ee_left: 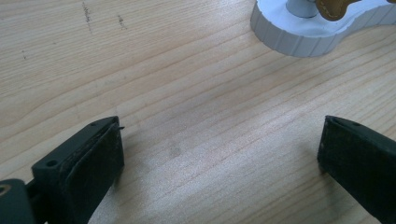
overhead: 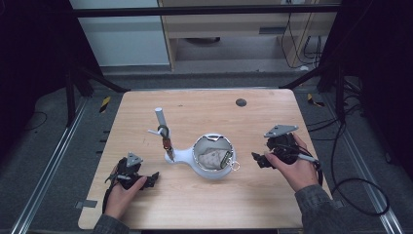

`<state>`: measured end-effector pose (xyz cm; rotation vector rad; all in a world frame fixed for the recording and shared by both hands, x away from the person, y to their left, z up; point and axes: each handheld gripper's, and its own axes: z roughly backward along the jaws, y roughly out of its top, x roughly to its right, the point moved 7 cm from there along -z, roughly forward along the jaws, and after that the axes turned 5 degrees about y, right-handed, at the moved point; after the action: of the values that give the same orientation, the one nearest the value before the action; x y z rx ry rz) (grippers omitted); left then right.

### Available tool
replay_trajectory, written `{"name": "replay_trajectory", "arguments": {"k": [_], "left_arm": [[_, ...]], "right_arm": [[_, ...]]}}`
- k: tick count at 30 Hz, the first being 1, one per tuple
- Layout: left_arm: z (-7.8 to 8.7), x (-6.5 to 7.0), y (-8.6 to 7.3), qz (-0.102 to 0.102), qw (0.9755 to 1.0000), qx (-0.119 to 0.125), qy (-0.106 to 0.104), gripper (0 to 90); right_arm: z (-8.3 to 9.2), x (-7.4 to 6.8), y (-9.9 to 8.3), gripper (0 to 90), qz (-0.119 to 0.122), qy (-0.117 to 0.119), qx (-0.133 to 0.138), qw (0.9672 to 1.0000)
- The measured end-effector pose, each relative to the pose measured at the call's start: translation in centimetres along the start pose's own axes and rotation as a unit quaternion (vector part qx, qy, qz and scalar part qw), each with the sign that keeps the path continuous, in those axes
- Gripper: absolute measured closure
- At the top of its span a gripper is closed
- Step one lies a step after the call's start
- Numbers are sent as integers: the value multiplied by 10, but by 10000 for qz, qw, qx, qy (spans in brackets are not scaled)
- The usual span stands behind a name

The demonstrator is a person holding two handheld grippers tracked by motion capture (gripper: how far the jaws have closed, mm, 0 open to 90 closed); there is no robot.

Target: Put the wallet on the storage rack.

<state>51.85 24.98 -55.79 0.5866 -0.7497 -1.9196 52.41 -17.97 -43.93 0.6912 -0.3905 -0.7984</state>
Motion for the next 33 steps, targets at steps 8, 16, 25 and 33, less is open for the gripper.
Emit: {"name": "replay_trajectory", "arguments": {"k": [8,16,25,33], "left_arm": [[0,0,0,1,10000,1,1,0],[0,0,0,2,10000,3,0,0],[0,0,0,0,10000,2,0,0],[0,0,0,3,10000,1,4,0]], "right_arm": [[-4,9,-23,100,-269,-20,-30,9996],[-12,18,-45,100,-501,-56,-82,9987],[-25,24,-66,104,-740,-67,-133,9971],[-38,33,-85,104,-986,-60,-137,9950]]}}
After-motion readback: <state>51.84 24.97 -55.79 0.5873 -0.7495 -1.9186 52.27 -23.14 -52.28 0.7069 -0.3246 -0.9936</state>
